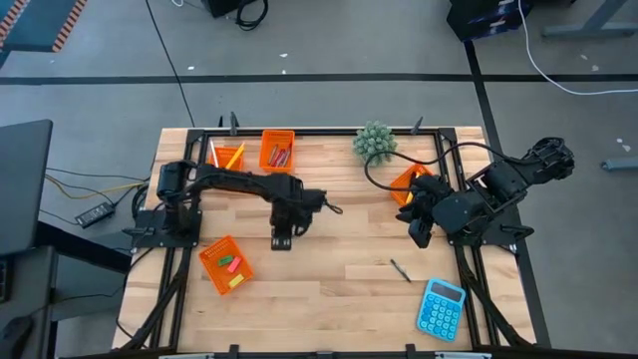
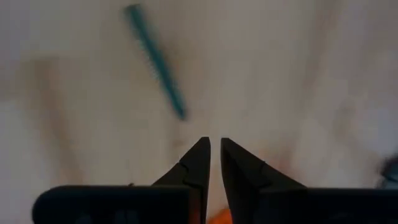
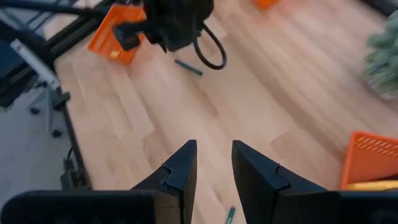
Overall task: Sort crayons/erasers/pens/pencils in bins
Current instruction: Put the left green crayon into the middle orange bin
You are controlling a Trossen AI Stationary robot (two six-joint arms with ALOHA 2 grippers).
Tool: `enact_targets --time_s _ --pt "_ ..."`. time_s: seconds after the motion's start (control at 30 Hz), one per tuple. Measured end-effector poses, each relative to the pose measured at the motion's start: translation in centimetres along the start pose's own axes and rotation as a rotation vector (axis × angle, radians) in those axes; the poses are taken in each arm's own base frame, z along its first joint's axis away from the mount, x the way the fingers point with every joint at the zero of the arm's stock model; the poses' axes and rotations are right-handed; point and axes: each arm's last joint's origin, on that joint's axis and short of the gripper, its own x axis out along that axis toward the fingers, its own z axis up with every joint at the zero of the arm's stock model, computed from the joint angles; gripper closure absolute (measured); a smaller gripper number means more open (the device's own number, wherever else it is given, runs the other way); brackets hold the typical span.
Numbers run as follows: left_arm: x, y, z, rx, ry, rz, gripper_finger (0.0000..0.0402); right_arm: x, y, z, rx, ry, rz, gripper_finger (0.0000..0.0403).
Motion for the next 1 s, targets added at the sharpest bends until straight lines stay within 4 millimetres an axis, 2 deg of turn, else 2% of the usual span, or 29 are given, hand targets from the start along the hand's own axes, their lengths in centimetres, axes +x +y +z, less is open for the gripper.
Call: enact_targets --time_s 0.13,0.4,0.57,0.67,0.87,1.0 --pt "0.0 3.6 -1.0 -0.136 0.027 0.027 0.0336 0.0 -0.1 0.2 0.017 -0.072 -0.044 0.0296" --pt "-1.2 8.5 -1.1 -0.281 -0.11 0.037 0.0248 -0.1 -0.4 0.6 0.042 -0.209 -0.126 0.0297" --pt "-1.3 9.5 -0.6 -0.262 -0.166 0.098 0.0201 -0.1 -0.5 0.7 0.042 -0.256 -0.155 0.0304" --pt "-0.6 9.8 -0.5 -0.225 -0.159 0.181 0.0185 -0.1 -0.5 0.8 0.042 -0.284 -0.173 0.0308" --pt "2.1 11.3 -2.6 -0.31 -0.077 0.325 0.0183 0.0 -0.8 1.2 0.046 -0.286 -0.193 0.0309" --pt "2.9 12.0 -3.8 -0.352 -0.065 0.294 0.0187 0.2 -1.1 1.5 0.053 -0.282 -0.203 0.0309"
